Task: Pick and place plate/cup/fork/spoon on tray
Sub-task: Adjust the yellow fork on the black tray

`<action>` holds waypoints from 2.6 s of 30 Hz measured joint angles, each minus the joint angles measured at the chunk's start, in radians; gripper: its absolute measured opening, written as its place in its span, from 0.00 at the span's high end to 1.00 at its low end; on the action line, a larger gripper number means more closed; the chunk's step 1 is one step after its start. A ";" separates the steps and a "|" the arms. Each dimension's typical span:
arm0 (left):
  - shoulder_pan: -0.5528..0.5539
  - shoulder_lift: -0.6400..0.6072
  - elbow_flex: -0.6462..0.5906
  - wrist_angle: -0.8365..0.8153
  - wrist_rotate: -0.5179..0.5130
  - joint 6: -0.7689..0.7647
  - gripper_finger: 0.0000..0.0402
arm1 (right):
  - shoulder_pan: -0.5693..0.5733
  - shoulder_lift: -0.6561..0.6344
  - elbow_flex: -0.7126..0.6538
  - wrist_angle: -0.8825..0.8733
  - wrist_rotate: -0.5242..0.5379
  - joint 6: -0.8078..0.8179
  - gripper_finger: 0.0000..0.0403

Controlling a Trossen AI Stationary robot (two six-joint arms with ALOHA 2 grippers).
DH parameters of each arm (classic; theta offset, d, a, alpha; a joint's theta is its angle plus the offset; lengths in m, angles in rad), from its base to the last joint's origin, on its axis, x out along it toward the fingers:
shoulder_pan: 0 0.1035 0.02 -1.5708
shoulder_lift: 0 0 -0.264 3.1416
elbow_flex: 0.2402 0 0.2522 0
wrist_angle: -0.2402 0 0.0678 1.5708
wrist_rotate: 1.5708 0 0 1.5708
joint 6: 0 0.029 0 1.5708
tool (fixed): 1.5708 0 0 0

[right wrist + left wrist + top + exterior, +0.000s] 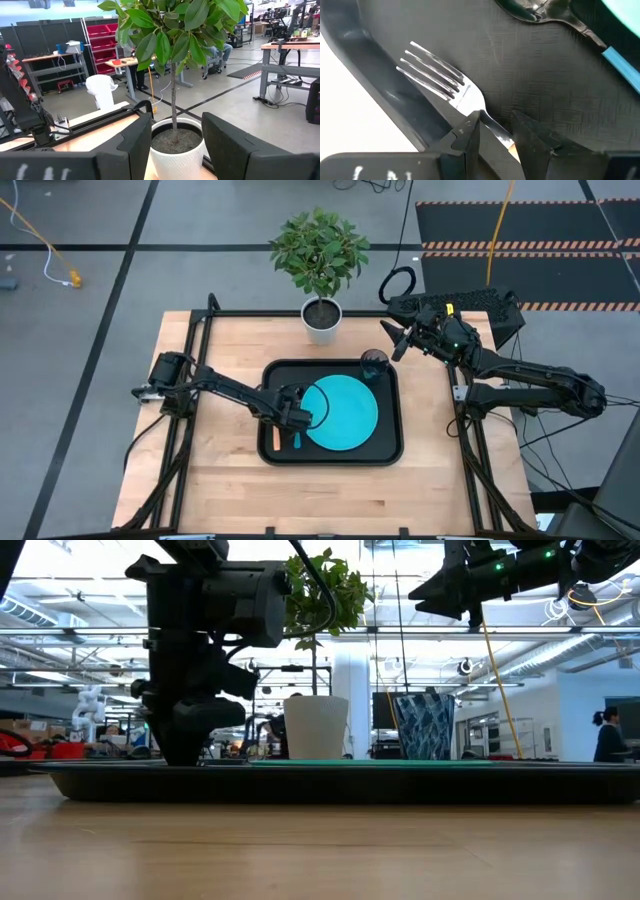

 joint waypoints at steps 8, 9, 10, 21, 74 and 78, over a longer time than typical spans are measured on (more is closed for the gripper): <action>0.005 -0.069 -0.005 -0.054 0.000 -0.033 0.71 | 0.000 0.000 0.000 -0.007 0.000 0.000 0.58; 0.004 -0.084 -0.002 -0.052 -0.008 -0.039 0.71 | 0.000 0.000 0.000 -0.007 0.001 0.000 0.58; 0.004 -0.092 -0.002 -0.051 -0.015 -0.041 0.71 | 0.000 0.000 0.000 -0.007 0.001 0.000 0.58; -0.009 -0.095 -0.004 -0.033 0.026 -0.102 0.71 | 0.000 0.000 0.000 -0.014 0.001 -0.020 0.58; -0.253 -0.072 0.000 0.133 0.144 -0.487 0.71 | 0.000 0.000 0.000 -0.010 -0.002 -0.027 0.58; -0.262 -0.071 0.000 0.128 0.149 -0.490 0.71 | 0.000 0.000 0.000 -0.012 -0.002 -0.027 0.58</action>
